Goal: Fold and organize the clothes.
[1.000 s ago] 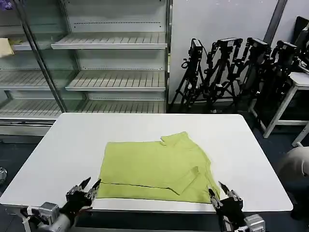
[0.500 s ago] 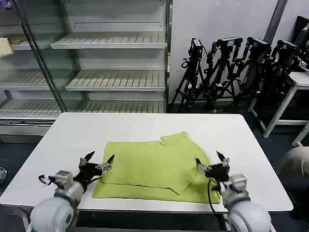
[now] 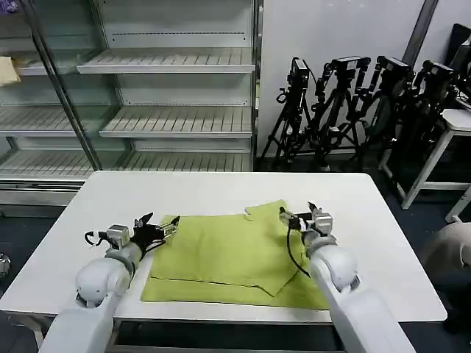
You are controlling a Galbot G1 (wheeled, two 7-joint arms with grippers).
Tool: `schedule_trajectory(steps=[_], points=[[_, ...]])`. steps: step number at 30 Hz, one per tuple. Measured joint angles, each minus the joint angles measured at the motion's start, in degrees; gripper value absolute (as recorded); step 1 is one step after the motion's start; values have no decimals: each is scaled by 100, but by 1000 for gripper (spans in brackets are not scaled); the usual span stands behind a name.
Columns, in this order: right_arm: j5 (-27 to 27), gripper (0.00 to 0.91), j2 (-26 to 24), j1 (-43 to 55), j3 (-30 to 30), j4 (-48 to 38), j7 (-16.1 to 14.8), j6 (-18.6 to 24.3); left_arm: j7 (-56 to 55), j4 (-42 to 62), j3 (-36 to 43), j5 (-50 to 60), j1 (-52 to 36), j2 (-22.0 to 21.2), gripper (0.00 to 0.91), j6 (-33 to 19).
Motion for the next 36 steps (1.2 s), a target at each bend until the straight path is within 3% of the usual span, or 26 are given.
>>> schedule_trajectory(steps=[7, 8, 9, 10, 11, 13, 36], points=[[121, 907, 218, 415, -148, -700, 50, -12, 57, 444, 116, 59, -220, -28, 907, 0], [137, 776, 237, 453, -161, -755, 52, -13, 75, 488, 132, 68, -233, -29, 907, 1], [156, 574, 251, 487, -175, -804, 59, -15, 91, 525, 141, 78, -245, -30, 907, 1], [181, 151, 264, 518, -189, -849, 72, -17, 102, 561, 143, 89, -257, -32, 907, 2], [214, 0, 277, 553, -199, -896, 90, -19, 103, 604, 144, 105, -272, -36, 544, 5], [286, 0, 282, 608, -223, -967, 112, -24, 102, 681, 144, 122, -304, -51, 20, 11], [742, 0, 319, 777, -357, -1295, 174, -42, 181, 951, 204, 119, -488, -149, 20, -6]])
